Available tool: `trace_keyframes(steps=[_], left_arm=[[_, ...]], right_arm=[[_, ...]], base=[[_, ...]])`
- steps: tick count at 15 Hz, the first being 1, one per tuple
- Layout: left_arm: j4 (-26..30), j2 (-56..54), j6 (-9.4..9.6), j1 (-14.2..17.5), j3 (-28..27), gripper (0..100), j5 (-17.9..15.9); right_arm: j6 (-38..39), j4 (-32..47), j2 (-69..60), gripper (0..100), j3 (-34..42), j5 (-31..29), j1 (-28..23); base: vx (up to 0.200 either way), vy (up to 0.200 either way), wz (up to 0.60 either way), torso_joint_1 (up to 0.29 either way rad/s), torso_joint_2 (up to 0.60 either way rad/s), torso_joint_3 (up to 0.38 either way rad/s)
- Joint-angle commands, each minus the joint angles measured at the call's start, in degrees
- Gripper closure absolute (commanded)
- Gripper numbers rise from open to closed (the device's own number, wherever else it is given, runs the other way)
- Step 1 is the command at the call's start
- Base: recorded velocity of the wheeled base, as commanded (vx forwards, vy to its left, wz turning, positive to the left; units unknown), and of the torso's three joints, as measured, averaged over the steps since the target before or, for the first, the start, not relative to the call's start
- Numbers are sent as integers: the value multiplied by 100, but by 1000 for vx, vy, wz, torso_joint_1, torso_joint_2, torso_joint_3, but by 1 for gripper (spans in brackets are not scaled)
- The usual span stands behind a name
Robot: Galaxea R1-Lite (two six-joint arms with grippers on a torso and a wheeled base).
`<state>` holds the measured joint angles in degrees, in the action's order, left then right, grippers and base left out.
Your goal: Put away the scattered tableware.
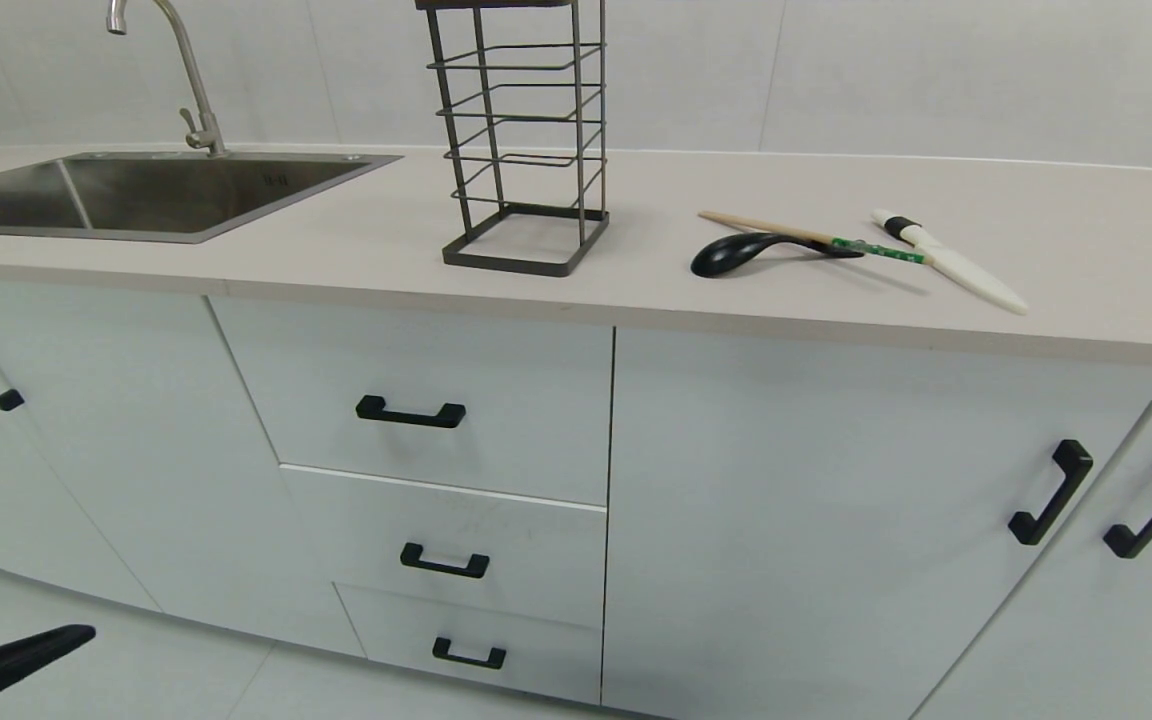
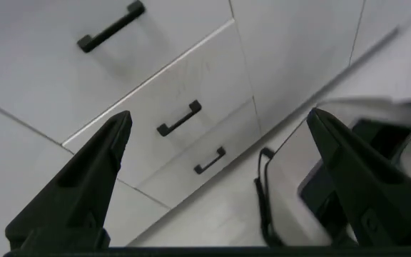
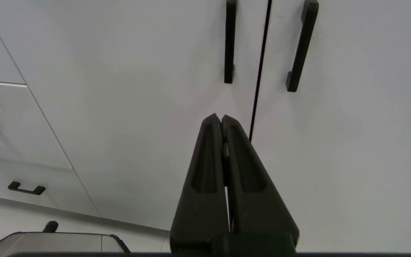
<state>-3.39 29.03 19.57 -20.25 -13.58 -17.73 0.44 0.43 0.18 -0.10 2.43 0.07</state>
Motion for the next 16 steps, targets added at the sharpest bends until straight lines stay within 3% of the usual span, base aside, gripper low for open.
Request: trace_keyframes(steps=[1,3,5,10,12,16], left_arm=[[-13,921,865,-269,5,0,-3],[-57,1246,1541,-357,-13,0,41],[-48,1615,2499,-366,-127,0,76],[-92,2362,3457,-357,-444,0,103],[-74,2591,3545,-383,-514,0,507],[-83,3452,3554,-665,-743,0,604]], right_arm=[[-9,-8,8,100,1,-5,1],[-9,-8,8,100,1,4,1],[0,-8,8,100,1,4,1],[0,-8,8,100,1,4,1],[0,-8,-1,100,1,4,1],[0,-8,8,100,1,4,1]], base=[[0,0,0,0,0,0],[0,0,0,0,0,0],[0,0,0,0,0,0],[0,0,0,0,0,0],[0,0,0,0,0,0],[0,0,0,0,0,0]])
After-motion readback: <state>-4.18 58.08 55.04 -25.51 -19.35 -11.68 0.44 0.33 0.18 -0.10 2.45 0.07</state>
